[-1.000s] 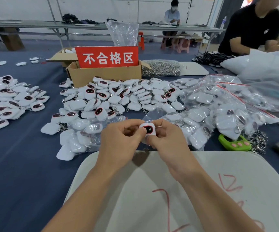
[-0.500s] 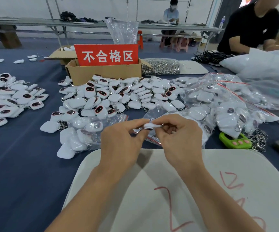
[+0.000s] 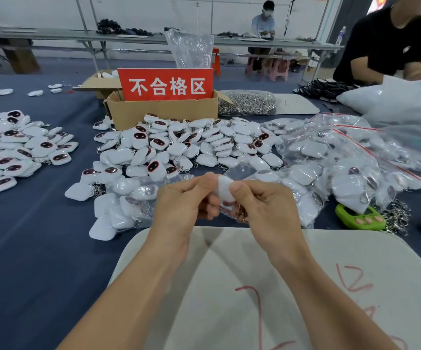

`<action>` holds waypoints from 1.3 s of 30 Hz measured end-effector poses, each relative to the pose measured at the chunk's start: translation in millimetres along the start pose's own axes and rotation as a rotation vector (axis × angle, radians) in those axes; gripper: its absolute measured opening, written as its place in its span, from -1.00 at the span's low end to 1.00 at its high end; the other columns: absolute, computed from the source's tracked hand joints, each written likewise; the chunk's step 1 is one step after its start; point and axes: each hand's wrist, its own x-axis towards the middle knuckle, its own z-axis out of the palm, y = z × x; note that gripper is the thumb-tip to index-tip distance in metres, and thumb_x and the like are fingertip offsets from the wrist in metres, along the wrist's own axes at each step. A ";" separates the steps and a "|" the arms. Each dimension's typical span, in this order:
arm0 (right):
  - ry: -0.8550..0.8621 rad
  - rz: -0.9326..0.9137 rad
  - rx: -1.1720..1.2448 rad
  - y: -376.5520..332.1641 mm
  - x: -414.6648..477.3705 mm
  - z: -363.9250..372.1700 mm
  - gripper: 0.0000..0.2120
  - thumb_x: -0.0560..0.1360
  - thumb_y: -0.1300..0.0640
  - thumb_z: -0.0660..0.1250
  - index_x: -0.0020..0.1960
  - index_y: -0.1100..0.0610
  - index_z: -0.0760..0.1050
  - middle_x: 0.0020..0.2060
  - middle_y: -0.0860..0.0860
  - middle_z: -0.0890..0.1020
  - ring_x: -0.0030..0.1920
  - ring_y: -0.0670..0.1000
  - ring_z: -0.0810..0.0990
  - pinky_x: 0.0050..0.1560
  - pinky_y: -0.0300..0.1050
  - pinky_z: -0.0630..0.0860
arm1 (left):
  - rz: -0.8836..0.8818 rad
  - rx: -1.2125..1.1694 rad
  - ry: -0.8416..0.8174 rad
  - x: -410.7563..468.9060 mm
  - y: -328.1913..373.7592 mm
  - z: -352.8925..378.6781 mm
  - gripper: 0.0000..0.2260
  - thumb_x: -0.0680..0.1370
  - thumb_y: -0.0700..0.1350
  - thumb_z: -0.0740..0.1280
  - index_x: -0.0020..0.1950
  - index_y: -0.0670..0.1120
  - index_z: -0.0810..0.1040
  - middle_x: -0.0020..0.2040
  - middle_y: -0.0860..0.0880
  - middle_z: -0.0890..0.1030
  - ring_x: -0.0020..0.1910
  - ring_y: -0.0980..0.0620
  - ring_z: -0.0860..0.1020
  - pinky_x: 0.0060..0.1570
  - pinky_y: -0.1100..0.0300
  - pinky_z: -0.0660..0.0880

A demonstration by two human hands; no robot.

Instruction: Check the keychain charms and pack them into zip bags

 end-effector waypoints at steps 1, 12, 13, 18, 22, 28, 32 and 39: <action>0.004 0.023 0.002 0.8 -0.1 -0.1 -0.68 0.63 0.15 0.37 -0.29 0.01 0.69 -0.46 -0.04 0.61 -0.43 -0.08 0.50 -0.38 -0.25 0.46 | 0.015 0.038 0.007 0.3 -0.1 -0.6 -0.72 0.61 -0.09 0.41 -0.30 -0.02 0.74 -0.43 -0.02 0.58 -0.52 0.09 0.47 -0.46 0.31 0.45; 0.006 0.095 0.054 3.6 2.5 -0.5 -0.63 0.66 0.08 0.32 -0.28 0.09 0.69 -0.43 0.06 0.67 -0.47 -0.06 0.54 -0.44 -0.28 0.45 | 0.100 0.136 -0.036 2.3 -3.0 -3.4 -0.68 0.63 -0.23 0.32 -0.17 0.06 0.78 -0.44 -0.02 0.58 -0.53 0.06 0.46 -0.47 0.33 0.41; 0.007 0.105 0.063 3.6 2.7 -0.7 -0.63 0.66 0.08 0.31 -0.27 0.10 0.69 -0.43 0.07 0.67 -0.47 -0.06 0.54 -0.44 -0.27 0.45 | 0.106 0.149 -0.052 1.6 -3.2 -4.0 -0.68 0.62 -0.24 0.31 -0.16 0.06 0.78 -0.42 -0.04 0.59 -0.50 0.05 0.47 -0.45 0.33 0.42; 0.024 0.135 -0.026 7.7 2.3 -0.5 -0.73 0.61 0.10 0.39 -0.24 -0.01 0.70 -0.43 0.04 0.68 -0.46 -0.07 0.57 -0.41 -0.26 0.50 | 0.279 0.640 0.370 8.1 -10.6 -13.0 -0.79 0.58 0.02 0.33 -0.22 0.05 0.67 -0.39 0.07 0.61 -0.34 0.04 0.56 -0.28 0.09 0.51; -0.024 0.217 -0.079 12.7 -0.5 1.4 -0.89 0.51 0.14 0.50 -0.19 0.00 0.70 -0.41 0.01 0.70 -0.46 -0.06 0.62 -0.36 -0.23 0.57 | 0.197 1.238 0.458 12.3 -10.6 -20.6 -0.82 0.53 0.25 0.34 0.04 0.23 0.63 -0.10 0.15 0.62 -0.03 -0.02 0.56 -0.16 0.09 0.33; -0.007 0.215 -0.115 13.2 -0.8 2.3 -0.88 0.49 0.06 0.48 -0.15 -0.17 0.68 -0.50 -0.01 0.63 -0.50 -0.10 0.53 -0.44 -0.31 0.43 | 0.161 1.465 0.420 11.9 -9.2 -18.4 -0.82 0.57 0.02 0.28 -0.21 0.06 0.55 -0.37 0.11 0.45 -0.29 0.00 0.42 -0.41 0.18 0.08; 0.031 0.257 0.098 11.7 1.8 5.7 -0.81 0.51 0.24 0.42 -0.14 -0.02 0.71 -0.35 0.05 0.72 -0.42 -0.02 0.64 -0.38 -0.23 0.53 | 0.568 1.185 0.407 0.0 -14.0 -5.4 -0.83 0.53 -0.07 0.37 -0.26 0.05 0.64 -0.34 0.07 0.59 -0.30 -0.06 0.49 -0.34 0.16 0.27; -0.172 0.200 0.321 12.5 1.8 3.6 -0.67 0.56 0.44 0.27 0.05 0.11 0.72 -0.10 0.16 0.76 -0.12 0.07 0.76 -0.15 -0.18 0.64 | 0.721 0.828 0.068 -6.5 -20.7 3.3 -0.77 0.57 -0.13 0.38 0.16 0.05 0.74 -0.10 0.12 0.71 -0.10 0.15 0.61 0.00 0.23 0.52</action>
